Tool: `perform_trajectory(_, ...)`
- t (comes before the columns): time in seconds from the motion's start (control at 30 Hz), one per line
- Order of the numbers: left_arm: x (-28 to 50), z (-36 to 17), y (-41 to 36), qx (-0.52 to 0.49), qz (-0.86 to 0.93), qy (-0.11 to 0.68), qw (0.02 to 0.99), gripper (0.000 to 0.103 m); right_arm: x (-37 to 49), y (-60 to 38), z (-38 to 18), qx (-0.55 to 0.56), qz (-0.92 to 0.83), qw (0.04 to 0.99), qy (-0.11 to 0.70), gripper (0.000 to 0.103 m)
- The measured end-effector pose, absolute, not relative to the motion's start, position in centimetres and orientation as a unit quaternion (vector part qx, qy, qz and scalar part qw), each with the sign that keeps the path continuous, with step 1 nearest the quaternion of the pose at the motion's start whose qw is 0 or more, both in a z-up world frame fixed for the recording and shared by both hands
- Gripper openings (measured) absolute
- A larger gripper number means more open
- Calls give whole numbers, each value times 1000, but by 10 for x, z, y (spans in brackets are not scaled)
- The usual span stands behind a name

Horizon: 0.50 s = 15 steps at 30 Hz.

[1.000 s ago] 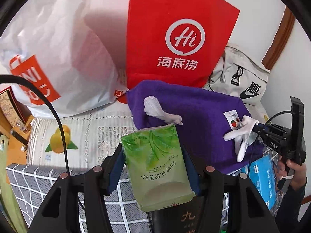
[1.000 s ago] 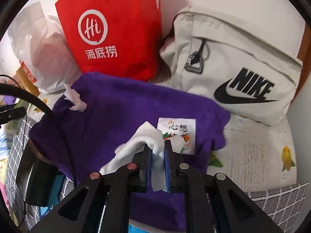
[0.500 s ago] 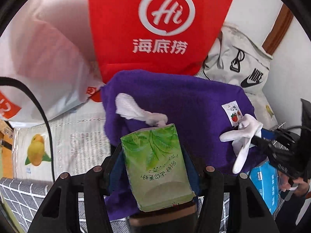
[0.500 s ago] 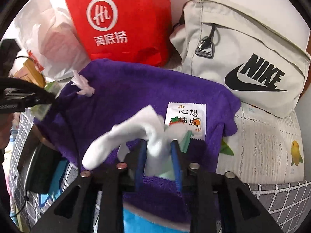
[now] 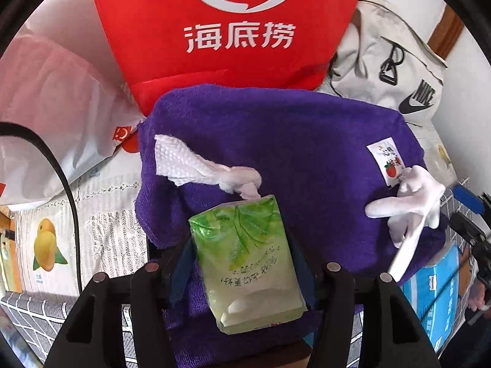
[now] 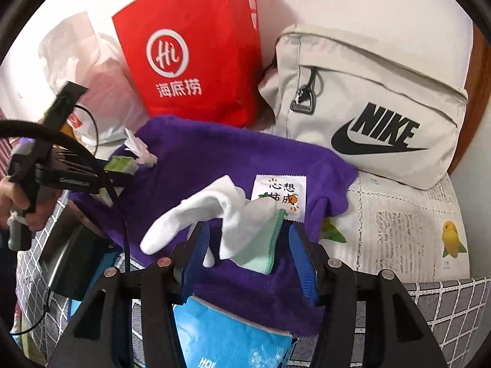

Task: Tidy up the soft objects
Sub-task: 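Lower the green packet onto the purple towel and open the left tool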

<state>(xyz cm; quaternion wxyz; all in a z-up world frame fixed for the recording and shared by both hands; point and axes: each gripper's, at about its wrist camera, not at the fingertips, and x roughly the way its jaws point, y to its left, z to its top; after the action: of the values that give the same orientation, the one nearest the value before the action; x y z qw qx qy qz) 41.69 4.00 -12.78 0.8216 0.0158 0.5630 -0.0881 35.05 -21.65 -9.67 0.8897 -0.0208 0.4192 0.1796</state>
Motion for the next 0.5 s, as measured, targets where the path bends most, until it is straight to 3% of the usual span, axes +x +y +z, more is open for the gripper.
perform_trajectory(0.17, 419, -124, 38, 4, -88, 561, 823, 70, 338, -212, -88, -27, 192, 893, 405, 54)
perform_trajectory(0.5, 396, -100, 52, 4, -70, 546, 835, 70, 317, -211, -77, -29, 188, 899, 395, 54)
